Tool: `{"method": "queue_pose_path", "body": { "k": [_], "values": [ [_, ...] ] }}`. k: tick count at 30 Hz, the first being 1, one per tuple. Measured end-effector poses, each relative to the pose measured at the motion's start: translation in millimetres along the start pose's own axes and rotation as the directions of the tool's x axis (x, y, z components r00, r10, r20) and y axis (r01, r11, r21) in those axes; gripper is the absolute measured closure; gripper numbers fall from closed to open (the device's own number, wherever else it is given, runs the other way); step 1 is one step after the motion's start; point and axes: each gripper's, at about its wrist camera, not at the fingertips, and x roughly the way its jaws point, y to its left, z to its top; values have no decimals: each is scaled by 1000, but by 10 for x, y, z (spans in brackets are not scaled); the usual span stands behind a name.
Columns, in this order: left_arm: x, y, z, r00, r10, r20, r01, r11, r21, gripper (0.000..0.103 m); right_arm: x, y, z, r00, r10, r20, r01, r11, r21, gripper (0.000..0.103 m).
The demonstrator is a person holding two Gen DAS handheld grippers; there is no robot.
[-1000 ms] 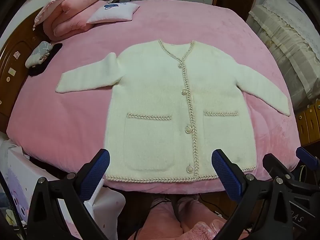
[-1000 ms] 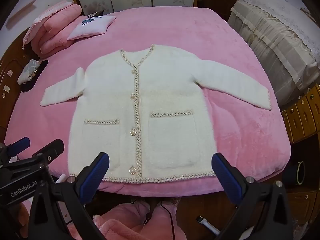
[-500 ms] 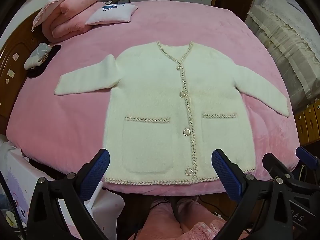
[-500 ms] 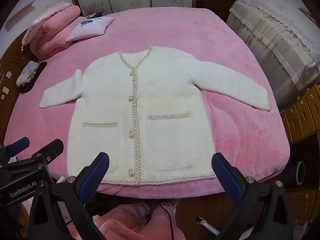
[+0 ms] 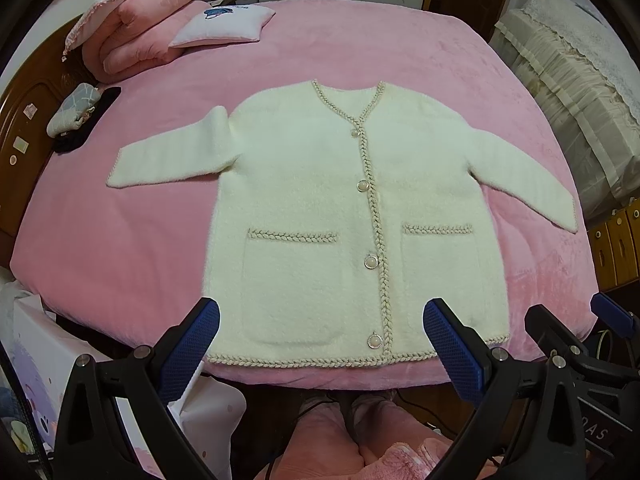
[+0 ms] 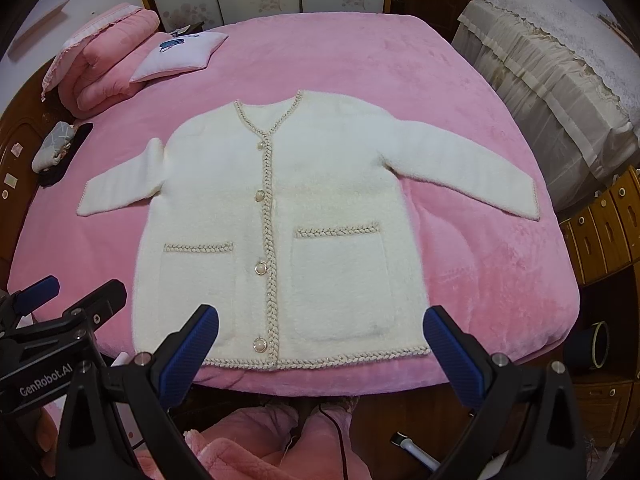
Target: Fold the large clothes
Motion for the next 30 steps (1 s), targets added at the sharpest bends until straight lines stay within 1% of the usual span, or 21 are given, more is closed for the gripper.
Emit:
{"method": "queue_pose_path", "body": {
  "k": [20, 27, 30],
  "values": [
    [-53, -67, -52, 1000, 16, 5, -16, 1000, -14, 2, 15, -34, 24, 1000, 6, 8, -6, 1000, -22, 1],
    [-67, -101, -52, 1000, 23, 7, -23, 999, -38, 2, 12, -85, 73, 1000, 18, 15, -17, 999, -47, 1],
    [-48, -120, -70, 1000, 26, -6, -27, 998, -61, 2, 13, -107, 64, 999, 29, 14, -28, 997, -71, 1]
  ]
}}
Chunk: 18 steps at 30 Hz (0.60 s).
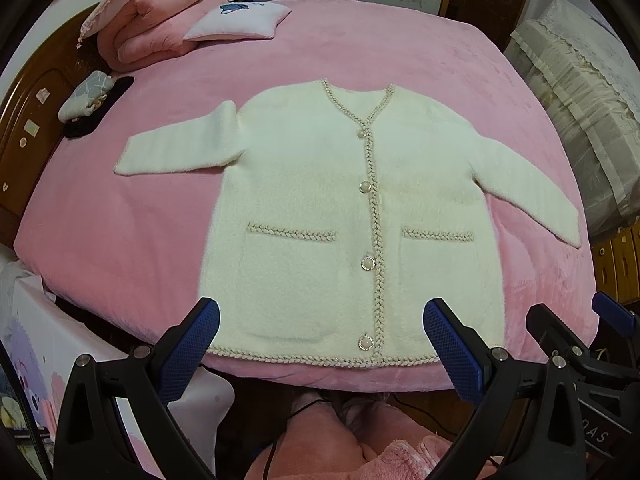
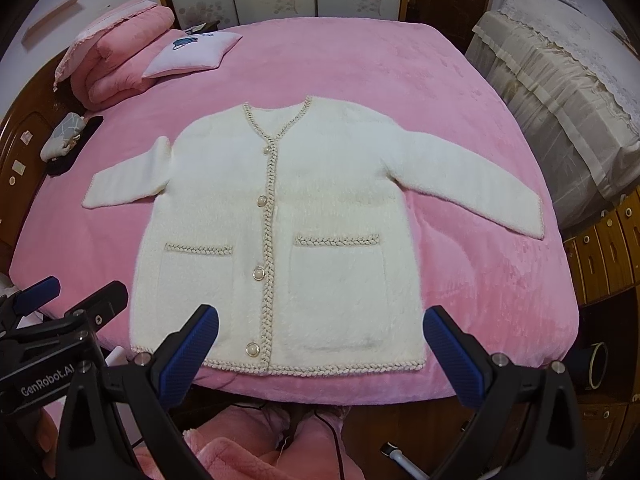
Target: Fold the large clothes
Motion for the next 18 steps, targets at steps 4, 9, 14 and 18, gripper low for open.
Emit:
{"method": "queue_pose_path", "body": {
  "k": [4, 9, 14, 18],
  "values": [
    [34, -9, -66, 1000, 13, -16, -14, 998, -54, 2, 22, -11, -26, 1000, 27, -2, -27, 997, -71, 1],
    [214, 62, -330, 994, 7, -109, -20, 993, -118, 2, 117, 22, -98, 998, 44, 33, -38, 987, -156, 1],
    [456, 438, -547, 971, -22, -239, -39, 968, -250, 2, 352, 329, -195, 997, 63, 44, -46, 947, -319, 1],
    [647, 865, -630, 959, -70, -274, -38, 928, -370, 2, 605, 614, -160, 997, 76, -15, -76, 925, -372, 1]
  ]
}}
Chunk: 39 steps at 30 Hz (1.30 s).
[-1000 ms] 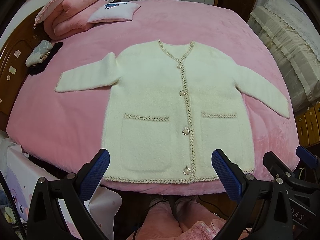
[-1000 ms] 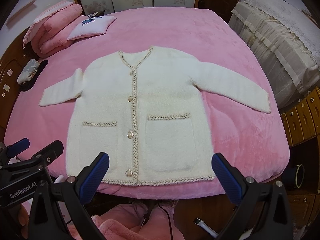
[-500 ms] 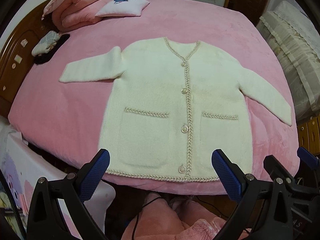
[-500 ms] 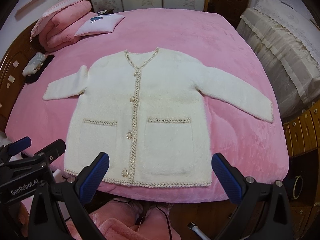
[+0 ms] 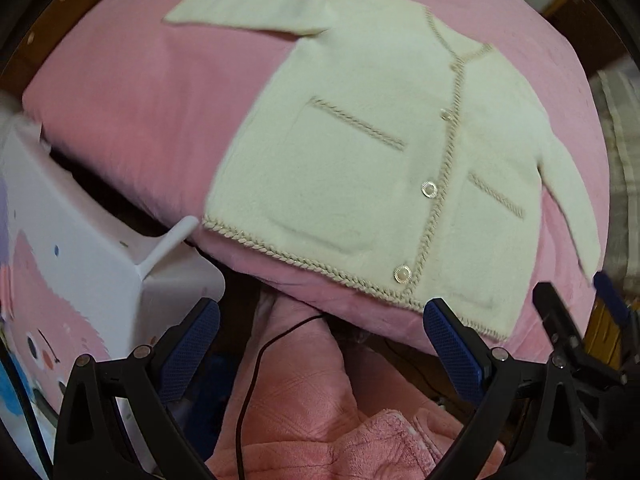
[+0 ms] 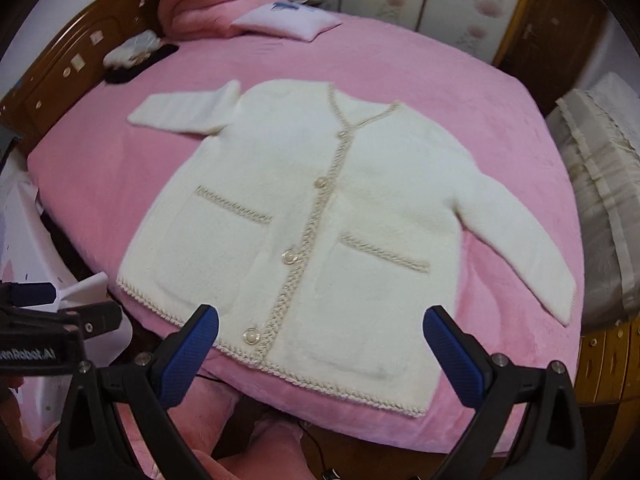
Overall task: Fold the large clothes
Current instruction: 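Grasp the cardigan sleeve cuff with the left tool and lift it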
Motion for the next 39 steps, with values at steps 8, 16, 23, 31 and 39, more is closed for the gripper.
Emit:
{"method": "queue_pose_path", "body": {
  "k": [8, 16, 23, 31, 39],
  "values": [
    [458, 911, 1179, 997, -83, -3, 80, 975, -206, 2, 571, 699, 613, 999, 13, -46, -17, 996, -82, 1],
    [1200, 2091, 2850, 989, -96, 110, 136, 877, -461, 2, 1374, 1537, 1417, 994, 61, -95, -67, 995, -68, 1],
    [1799, 2951, 3849, 952, -96, 290, 256, 767, -588, 13, 2167, 1866, 1819, 992, 56, -113, -53, 998, 35, 1],
    [2223, 3462, 4575, 918, -30, 395, 278, 758, -589, 20, 2605, 1898, 1816, 986, 19, -163, -17, 1000, 13, 1],
    [2077, 3349, 4802, 883, 57, 467, 251, 782, -571, 93, 2710, 1721, 1827, 986, -12, -166, 23, 998, 65, 1]
  ]
}}
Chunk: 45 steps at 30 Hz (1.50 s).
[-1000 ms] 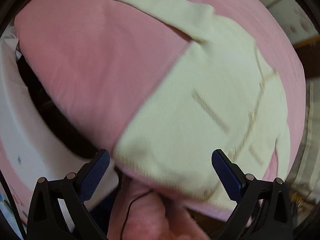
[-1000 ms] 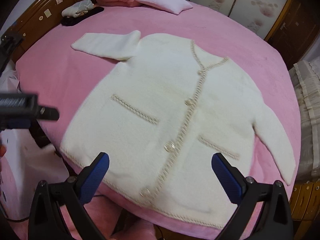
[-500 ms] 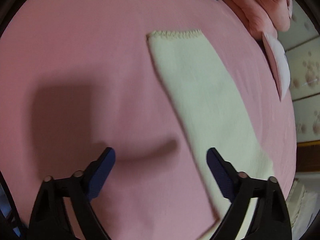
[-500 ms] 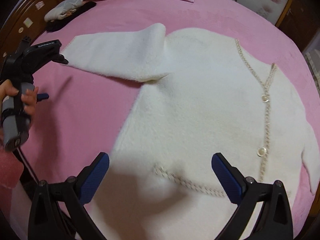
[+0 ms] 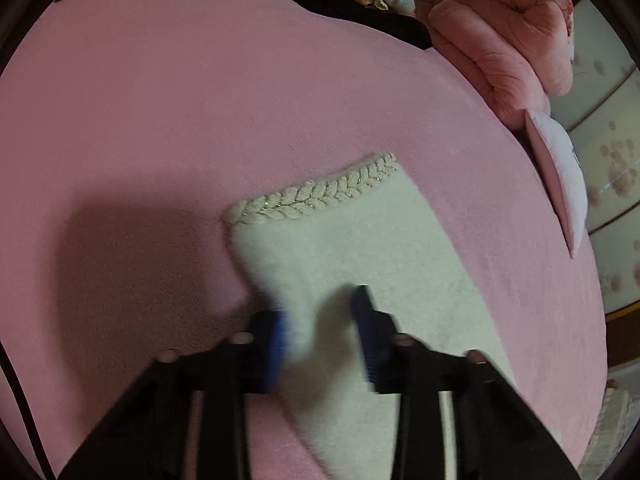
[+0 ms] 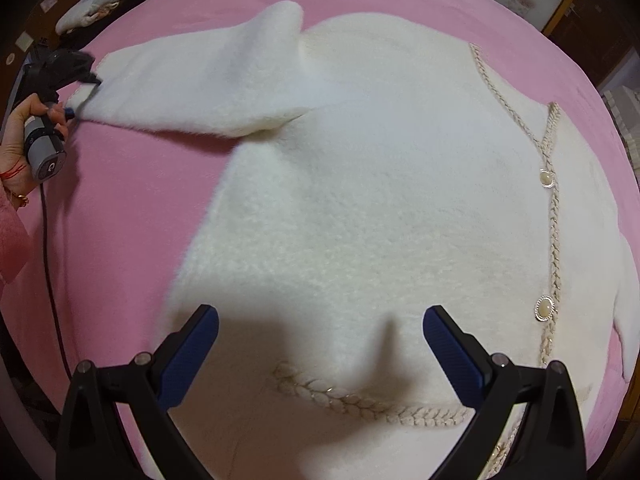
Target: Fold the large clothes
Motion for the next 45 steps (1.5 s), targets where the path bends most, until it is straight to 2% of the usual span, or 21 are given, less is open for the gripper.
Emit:
{"method": "queue_pose_path", "body": {
  "k": [2, 3, 5, 7, 9, 11, 14, 17, 19, 23, 26, 29, 31, 34, 36, 38, 39, 40, 41, 43, 45],
  "values": [
    [-129, 73, 23, 997, -67, 32, 69, 994, -83, 95, -22, -59, 5, 1000, 6, 10, -6, 1000, 20, 1],
    [-310, -51, -22, 993, -103, 54, 109, 987, -114, 96, -31, -84, 6, 1000, 10, 14, -10, 1000, 27, 1],
    [-483, -46, -34, 976, -190, 111, 205, 967, -148, 96, -60, -164, -4, 999, 19, 30, -21, 999, 46, 1],
    [-691, -123, -87, 956, -250, 155, 271, 953, -135, 96, -95, -234, -22, 999, 23, 42, -26, 998, 60, 1],
    [-916, -243, -149, 926, -332, 182, 355, 928, -113, 97, -130, -349, -53, 998, 27, 54, -31, 996, 78, 1],
    [-1104, -474, -233, 897, -396, 198, 416, 907, -69, 97, -167, -469, -96, 998, 27, 63, -33, 995, 99, 1],
    [-1480, -913, -438, 853, -482, 197, 481, 875, 56, 97, -213, -675, -173, 997, 28, 70, -38, 990, 137, 1],
    [-1703, -1434, -645, 826, -541, 159, 522, 840, 149, 97, -294, -918, -219, 996, 19, 88, -34, 984, 176, 1],
    [-1881, -1732, -927, 812, -571, 121, 542, 815, 207, 97, -356, -1042, -228, 995, 4, 102, -23, 981, 190, 1],
    [-2228, -2104, -1625, 809, -587, 7, 546, 757, 361, 97, -464, -1446, -270, 989, -29, 143, -4, 974, 228, 1],
    [-2244, -2405, -2163, 812, -574, -109, 560, 711, 425, 97, -481, -1787, -303, 985, -56, 160, 12, 964, 265, 1],
    [-2094, -2679, -2711, 834, -509, -213, 541, 679, 497, 96, -508, -2106, -385, 983, -85, 163, 31, 951, 309, 1],
    [-1956, -2791, -3112, 865, -428, -262, 497, 656, 568, 96, -462, -2315, -390, 983, -88, 162, 30, 943, 331, 1],
    [-1756, -2881, -3668, 896, -312, -316, 444, 617, 650, 96, -398, -2619, -412, 986, -63, 157, 1, 931, 366, 1],
    [-1605, -2886, -3965, 910, -228, -347, 412, 594, 691, 95, -318, -2796, -402, 988, -43, 148, -18, 921, 389, 1],
    [-1450, -2900, -4178, 912, -149, -381, 394, 573, 718, 90, -233, -2910, -393, 990, -10, 143, -50, 910, 412, 1],
    [-1352, -2887, -4188, 908, -114, -402, 392, 569, 723, 83, -200, -2965, -396, 990, 16, 142, -76, 902, 424, 1],
    [-1309, -2862, -4234, 900, -86, -427, 396, 567, 722, 70, -153, -3020, -389, 988, 55, 143, -113, 890, 442, 2],
    [-1292, -2811, -4256, 883, -78, -464, 421, 571, 705, 61, -110, -3053, -379, 986, 87, 141, -143, 875, 462, 5],
    [-1346, -2818, -4182, 853, -103, -512, 466, 595, 655, 17, -50, -3081, -375, 980, 136, 144, -191, 841, 506, 7],
    [-1499, -2788, -4106, 858, -120, -500, 460, 614, 642, 10, -18, -3048, -360, 970, 183, 158, -240, 814, 529, 7]
  ]
}}
